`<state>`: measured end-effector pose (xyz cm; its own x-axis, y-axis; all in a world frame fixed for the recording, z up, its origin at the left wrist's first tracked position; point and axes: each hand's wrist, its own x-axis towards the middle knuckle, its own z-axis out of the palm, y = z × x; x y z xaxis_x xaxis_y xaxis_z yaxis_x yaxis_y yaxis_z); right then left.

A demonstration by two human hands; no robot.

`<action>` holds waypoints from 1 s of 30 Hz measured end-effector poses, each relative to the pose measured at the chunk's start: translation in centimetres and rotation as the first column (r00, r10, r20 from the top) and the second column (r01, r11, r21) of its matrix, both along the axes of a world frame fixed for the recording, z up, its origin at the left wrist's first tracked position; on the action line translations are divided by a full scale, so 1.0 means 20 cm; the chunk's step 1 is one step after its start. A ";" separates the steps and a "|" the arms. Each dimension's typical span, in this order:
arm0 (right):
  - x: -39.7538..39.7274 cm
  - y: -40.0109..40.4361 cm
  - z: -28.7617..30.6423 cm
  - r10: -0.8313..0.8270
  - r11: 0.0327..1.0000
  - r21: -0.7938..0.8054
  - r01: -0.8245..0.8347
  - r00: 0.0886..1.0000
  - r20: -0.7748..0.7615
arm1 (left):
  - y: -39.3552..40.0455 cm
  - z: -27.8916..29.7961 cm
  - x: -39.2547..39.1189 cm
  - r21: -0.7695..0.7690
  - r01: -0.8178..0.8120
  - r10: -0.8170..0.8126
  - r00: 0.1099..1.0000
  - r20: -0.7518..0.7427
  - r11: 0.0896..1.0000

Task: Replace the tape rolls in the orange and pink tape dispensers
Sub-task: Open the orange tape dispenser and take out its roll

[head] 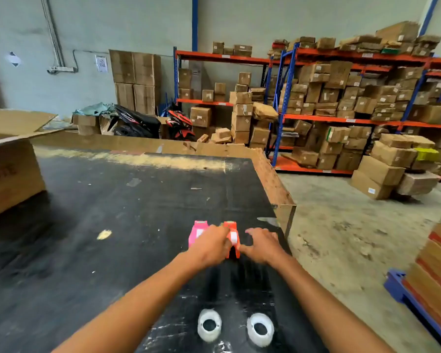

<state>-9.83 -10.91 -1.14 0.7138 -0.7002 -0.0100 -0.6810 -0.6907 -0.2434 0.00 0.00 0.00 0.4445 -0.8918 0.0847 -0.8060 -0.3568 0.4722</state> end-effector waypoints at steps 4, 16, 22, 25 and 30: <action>0.02 -0.01 -0.12 0.001 0.987 0.162 -0.016 0.995 0.097 | -0.09 -0.07 -0.02 0.023 -0.087 0.089 0.984 -0.154 0.996; -0.04 0.05 -0.10 0.088 0.991 0.031 -0.129 0.816 0.571 | -0.23 -0.03 -0.05 -0.114 -0.549 0.227 0.516 -0.826 0.828; -0.05 0.04 0.07 -0.082 0.875 0.378 -0.302 0.677 0.731 | -0.16 0.03 -0.09 -0.378 -0.391 0.040 0.737 -0.675 0.839; -0.02 0.04 0.09 -0.127 0.844 0.435 -0.312 0.673 0.729 | -0.09 0.10 -0.13 -0.464 -0.259 -0.061 0.820 -0.569 0.847; 0.02 0.05 0.14 -0.102 0.786 0.468 -0.405 0.661 0.743 | -0.03 0.16 -0.09 -0.461 -0.227 -0.016 0.884 -0.466 0.858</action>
